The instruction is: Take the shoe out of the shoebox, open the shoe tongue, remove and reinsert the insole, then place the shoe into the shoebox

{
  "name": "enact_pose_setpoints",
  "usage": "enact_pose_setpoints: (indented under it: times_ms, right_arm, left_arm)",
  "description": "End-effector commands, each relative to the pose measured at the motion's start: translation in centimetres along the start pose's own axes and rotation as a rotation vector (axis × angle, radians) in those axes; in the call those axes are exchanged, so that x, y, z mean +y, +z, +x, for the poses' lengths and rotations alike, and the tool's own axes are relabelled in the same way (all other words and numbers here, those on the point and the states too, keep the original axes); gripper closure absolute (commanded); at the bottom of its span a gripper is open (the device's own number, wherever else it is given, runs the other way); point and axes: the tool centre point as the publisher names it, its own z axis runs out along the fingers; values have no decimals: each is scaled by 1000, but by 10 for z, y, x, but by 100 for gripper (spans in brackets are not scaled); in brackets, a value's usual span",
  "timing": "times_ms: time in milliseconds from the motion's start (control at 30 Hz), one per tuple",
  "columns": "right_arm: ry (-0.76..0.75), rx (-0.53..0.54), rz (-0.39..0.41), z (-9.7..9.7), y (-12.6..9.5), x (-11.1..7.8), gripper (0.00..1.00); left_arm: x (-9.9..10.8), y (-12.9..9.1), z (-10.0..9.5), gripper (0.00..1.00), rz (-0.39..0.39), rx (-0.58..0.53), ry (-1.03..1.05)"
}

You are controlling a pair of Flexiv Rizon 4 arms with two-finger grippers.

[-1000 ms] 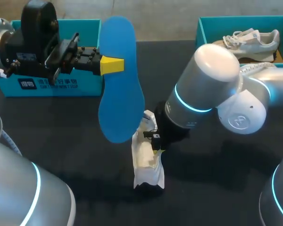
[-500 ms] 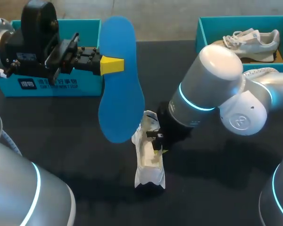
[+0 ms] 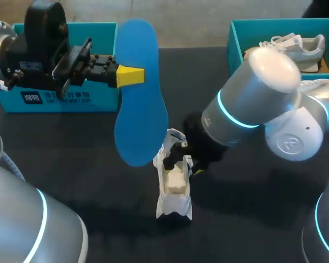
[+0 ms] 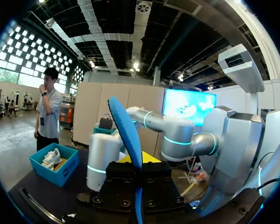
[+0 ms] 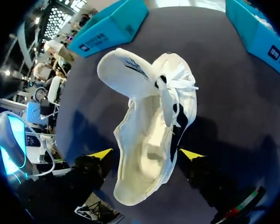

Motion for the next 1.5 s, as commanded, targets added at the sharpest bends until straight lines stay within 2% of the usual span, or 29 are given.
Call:
enact_pose_setpoints:
  times_ms: [33, 200, 433, 500, 567, 600, 1033, 1067, 1233, 1267, 1500]
  right_arm:
    - [-7, 78, -23, -16, -24, -11, 0]
    - [-7, 179, -53, -23, -42, -13, 0]
    - [5, 226, -41, -29, -58, -12, 0]
    - [3, 301, -52, -33, -62, -13, 0]
    - [-9, 447, -80, -36, -67, -13, 0]
    - [-10, 476, -104, -37, -73, -13, 0]
    - [-10, 476, -104, -37, -73, -13, 0]
    - [-9, 542, -92, -35, -70, -11, 0]
    - [-22, 696, -116, -30, -74, -6, 0]
    - [-23, 711, -116, -30, -76, -6, 0]
    - [-25, 773, -99, -25, -85, -3, 0]
  left_arm:
    - [0, 1, -1, 100, -3, 2, 0]
    - [0, 1, -1, 100, -3, 2, 0]
    - [0, 1, -1, 100, -3, 2, 0]
    - [0, 1, -1, 100, -3, 2, 0]
    - [0, 1, -1, 100, -3, 2, 0]
    - [0, 1, -1, 100, -3, 2, 0]
    - [0, 1, -1, 100, -3, 2, 0]
    - [0, 1, -1, 100, -3, 2, 0]
    - [0, 1, -1, 100, -3, 2, 0]
    - [-5, 0, -1, 100, 21, 26, 55]
    - [-10, -6, -21, 100, 32, 40, 228]
